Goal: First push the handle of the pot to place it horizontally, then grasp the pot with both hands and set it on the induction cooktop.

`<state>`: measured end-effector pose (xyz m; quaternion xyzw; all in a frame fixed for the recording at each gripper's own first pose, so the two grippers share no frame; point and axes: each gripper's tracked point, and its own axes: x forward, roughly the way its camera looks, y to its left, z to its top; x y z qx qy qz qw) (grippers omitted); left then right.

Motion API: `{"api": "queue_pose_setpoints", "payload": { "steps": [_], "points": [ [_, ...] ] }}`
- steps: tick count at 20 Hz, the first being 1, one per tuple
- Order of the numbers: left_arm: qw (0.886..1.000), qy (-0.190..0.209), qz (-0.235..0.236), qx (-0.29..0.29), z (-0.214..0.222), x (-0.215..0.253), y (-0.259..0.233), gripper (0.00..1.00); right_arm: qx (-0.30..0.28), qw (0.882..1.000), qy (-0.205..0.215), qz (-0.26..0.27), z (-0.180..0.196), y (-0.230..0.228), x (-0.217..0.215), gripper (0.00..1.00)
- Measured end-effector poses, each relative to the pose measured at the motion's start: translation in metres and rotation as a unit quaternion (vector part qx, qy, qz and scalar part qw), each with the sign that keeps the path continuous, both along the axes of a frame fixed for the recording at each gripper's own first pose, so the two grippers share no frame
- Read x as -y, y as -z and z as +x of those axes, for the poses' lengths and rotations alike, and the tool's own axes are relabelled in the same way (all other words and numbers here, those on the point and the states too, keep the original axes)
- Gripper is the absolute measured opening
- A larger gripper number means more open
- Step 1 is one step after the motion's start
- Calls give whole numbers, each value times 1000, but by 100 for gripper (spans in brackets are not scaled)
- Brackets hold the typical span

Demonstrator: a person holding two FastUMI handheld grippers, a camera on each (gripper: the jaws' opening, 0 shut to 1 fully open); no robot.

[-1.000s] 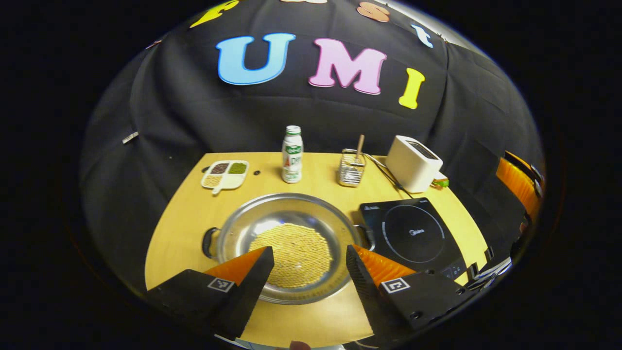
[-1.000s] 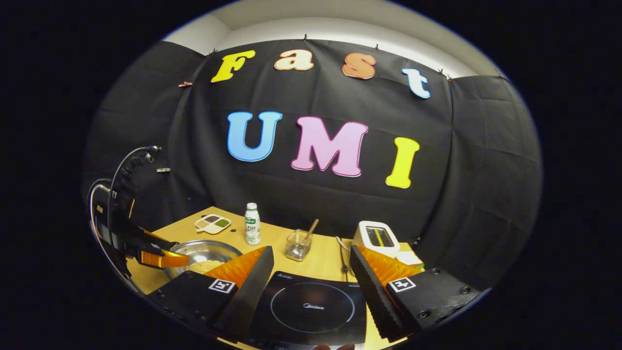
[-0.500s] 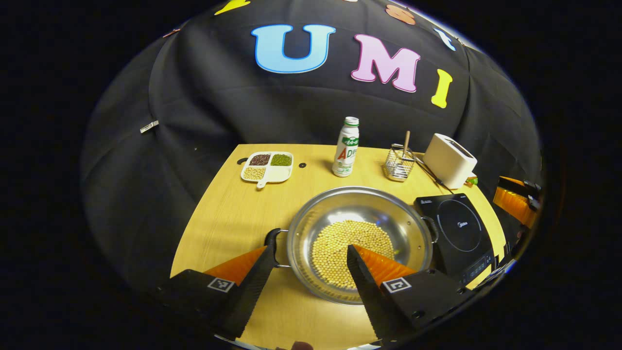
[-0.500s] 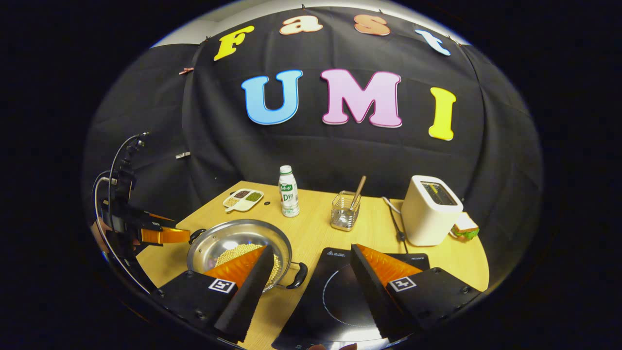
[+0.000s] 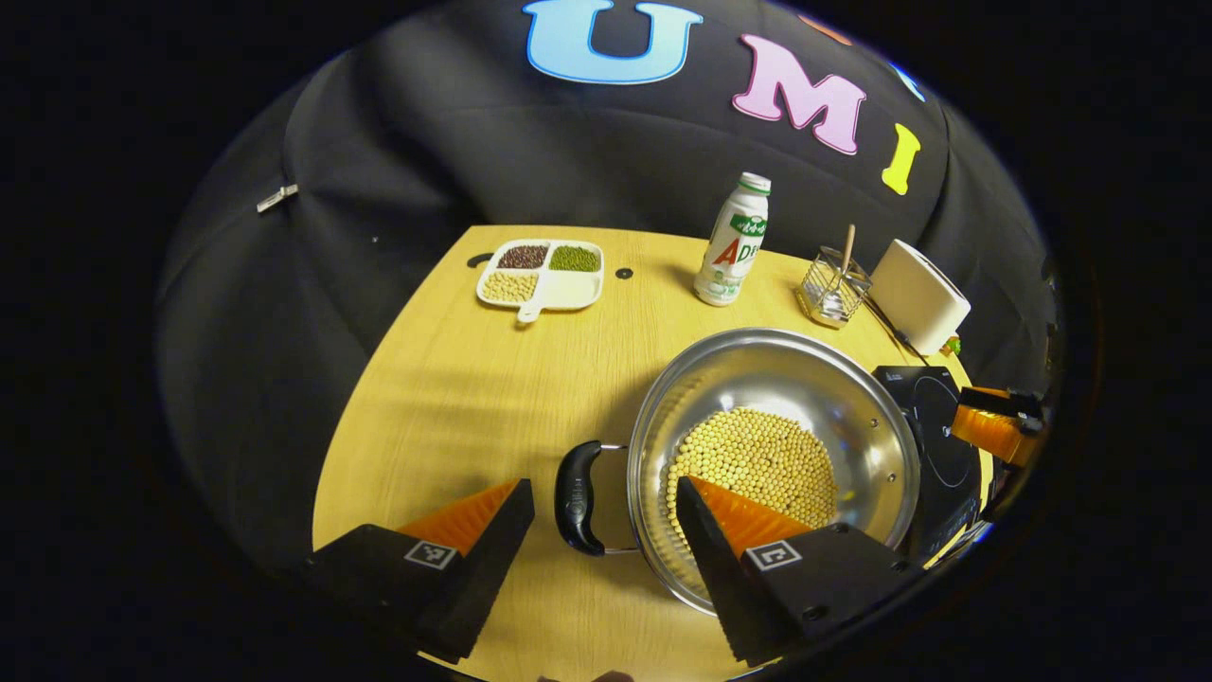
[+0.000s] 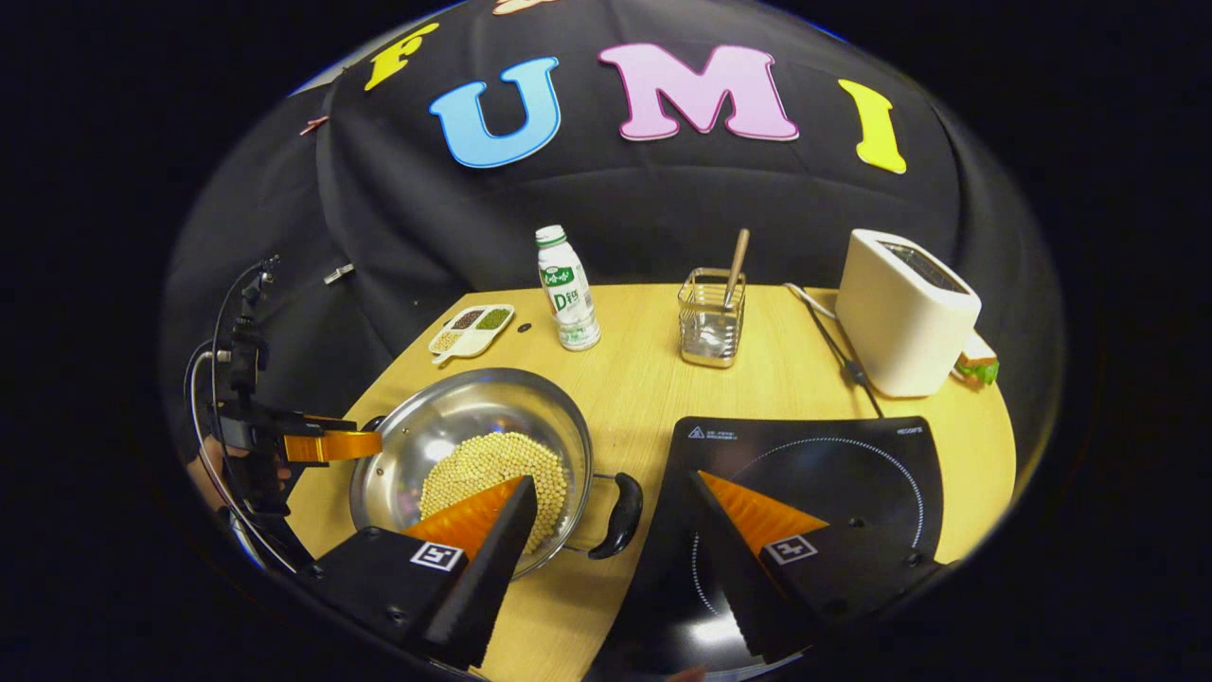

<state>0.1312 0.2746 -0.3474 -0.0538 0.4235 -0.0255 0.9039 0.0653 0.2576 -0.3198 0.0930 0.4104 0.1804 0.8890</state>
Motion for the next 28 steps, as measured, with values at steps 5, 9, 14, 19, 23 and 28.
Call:
{"api": "queue_pose_setpoints", "payload": {
  "steps": [5,9,14,19,23,28],
  "points": [
    [1000,-8,-6,-27,7,-1,24,94,-48,999,3,10,3,26,-15,91],
    [999,-16,6,-29,9,-17,32,93,-65,998,-1,4,4,43,-24,81],
    [1000,-14,5,-25,9,-22,32,98,-77,997,-3,-4,8,66,-37,81],
    [999,-13,7,-40,14,-13,44,72,-71,997,-5,-37,16,82,-41,76],
    [999,-12,12,-32,18,-18,45,70,-77,995,-18,-60,16,93,-47,68],
    [999,-10,7,-32,16,-22,46,68,-103,993,-5,-63,16,96,-51,67]
  ]
}}
